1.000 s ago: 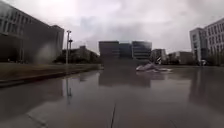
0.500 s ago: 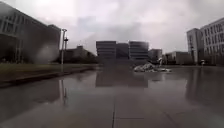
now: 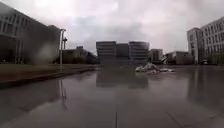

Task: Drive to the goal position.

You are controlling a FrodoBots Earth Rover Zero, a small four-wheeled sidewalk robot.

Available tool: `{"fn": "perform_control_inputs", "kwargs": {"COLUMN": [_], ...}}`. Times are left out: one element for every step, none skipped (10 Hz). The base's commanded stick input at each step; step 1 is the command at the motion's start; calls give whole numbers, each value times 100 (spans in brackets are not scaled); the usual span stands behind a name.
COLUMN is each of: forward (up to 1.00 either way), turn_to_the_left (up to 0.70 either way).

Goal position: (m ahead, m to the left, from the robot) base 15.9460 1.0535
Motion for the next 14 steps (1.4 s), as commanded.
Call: {"fn": "perform_control_inputs", "kwargs": {"forward": [70,70,70,70,70,70,70,70,70,70,70,70,70,70], "turn_to_the_left": [-24,-30,0,0,0,0,0,0,0,0,0,0,0,0]}}
